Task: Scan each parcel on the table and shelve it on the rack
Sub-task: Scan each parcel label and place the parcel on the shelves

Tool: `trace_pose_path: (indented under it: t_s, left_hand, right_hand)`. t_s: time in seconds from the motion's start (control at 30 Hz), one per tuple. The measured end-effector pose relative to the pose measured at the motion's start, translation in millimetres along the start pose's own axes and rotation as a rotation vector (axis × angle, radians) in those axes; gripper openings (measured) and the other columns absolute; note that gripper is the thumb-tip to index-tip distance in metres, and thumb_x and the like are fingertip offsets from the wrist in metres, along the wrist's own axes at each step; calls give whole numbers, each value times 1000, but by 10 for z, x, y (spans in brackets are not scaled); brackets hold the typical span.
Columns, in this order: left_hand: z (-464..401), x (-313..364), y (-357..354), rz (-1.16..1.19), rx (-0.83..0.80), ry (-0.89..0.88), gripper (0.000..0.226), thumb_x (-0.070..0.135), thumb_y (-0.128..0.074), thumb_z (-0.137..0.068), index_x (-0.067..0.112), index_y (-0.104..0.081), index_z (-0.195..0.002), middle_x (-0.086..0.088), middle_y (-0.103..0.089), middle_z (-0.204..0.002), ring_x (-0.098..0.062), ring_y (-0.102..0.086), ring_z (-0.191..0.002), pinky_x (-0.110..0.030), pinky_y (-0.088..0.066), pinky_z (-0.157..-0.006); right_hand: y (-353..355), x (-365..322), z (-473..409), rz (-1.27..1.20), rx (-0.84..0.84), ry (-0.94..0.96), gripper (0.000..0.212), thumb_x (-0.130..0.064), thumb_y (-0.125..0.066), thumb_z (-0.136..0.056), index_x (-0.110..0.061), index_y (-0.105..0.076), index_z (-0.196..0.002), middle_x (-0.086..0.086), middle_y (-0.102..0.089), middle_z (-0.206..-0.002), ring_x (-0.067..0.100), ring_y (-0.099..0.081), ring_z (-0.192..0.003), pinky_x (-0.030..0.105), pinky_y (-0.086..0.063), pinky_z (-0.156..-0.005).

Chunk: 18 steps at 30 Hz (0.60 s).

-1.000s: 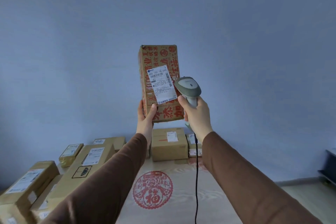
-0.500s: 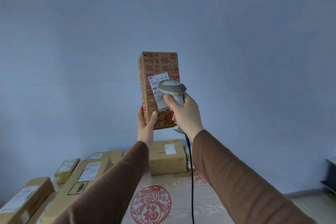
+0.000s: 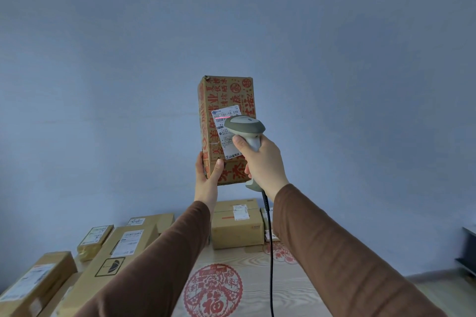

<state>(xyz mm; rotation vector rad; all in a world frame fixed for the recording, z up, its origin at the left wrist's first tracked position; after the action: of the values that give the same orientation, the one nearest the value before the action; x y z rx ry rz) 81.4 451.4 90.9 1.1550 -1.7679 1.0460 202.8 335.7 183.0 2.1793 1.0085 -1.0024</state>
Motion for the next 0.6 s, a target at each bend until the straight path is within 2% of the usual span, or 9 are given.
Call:
trace_pose_path:
  t_s: [0.13, 0.23, 0.4, 0.53, 0.6]
  left_hand:
    - [8, 1, -1, -3, -4, 3, 70, 46, -63, -100, 42, -25, -159, 1, -53, -150, -18, -55, -135, -40, -43, -115]
    - [17, 7, 2, 0, 2, 5, 71, 45, -63, -100, 41, -25, -160, 1, -53, -150, -18, -54, -136, -41, -43, -116]
    - [44, 41, 13, -4, 14, 13, 71, 49, -63, -99, 43, -25, -159, 2, -52, -151, -17, -53, -136, -43, -40, -119]
    - [60, 103, 97, -15, 33, 4, 70, 49, -62, -99, 43, -26, -158, 3, -54, -149, -13, -54, -132, -40, -42, -115]
    - [68, 159, 172, -15, 47, 4, 70, 51, -63, -98, 45, -27, -158, 6, -54, -148, -10, -54, -131, -38, -41, -114]
  right_hand:
    - [5, -4, 5, -19, -1, -2, 34, -54, -63, -96, -24, -67, -112, -7, -65, -70, 3, -56, -43, 20, -46, -47]
    - [14, -8, 8, -29, -4, -2, 33, -53, -63, -97, -24, -67, -111, -7, -65, -70, 3, -56, -43, 20, -46, -47]
    - [23, 1, 12, -45, -1, 3, 31, -54, -64, -95, -26, -66, -107, -8, -67, -74, 4, -58, -46, 23, -48, -49]
    - [8, 45, -6, -83, 11, -4, 34, -55, -65, -95, -24, -67, -108, -6, -70, -82, 13, -62, -64, 36, -56, -65]
    - [-6, 87, -21, -126, 29, -9, 32, -52, -67, -95, -22, -66, -106, -4, -70, -82, 13, -61, -63, 38, -55, -66]
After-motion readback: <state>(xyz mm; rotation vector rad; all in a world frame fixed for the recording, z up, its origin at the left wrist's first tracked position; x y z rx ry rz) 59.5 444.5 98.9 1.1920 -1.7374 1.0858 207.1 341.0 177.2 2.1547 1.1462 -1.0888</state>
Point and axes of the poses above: each hand's wrist, its own z-axis away from the middle knuckle, its own y-axis out of the back of the hand, x = y × z, the point moved 4 cm from there along -z, towards the middle knuckle
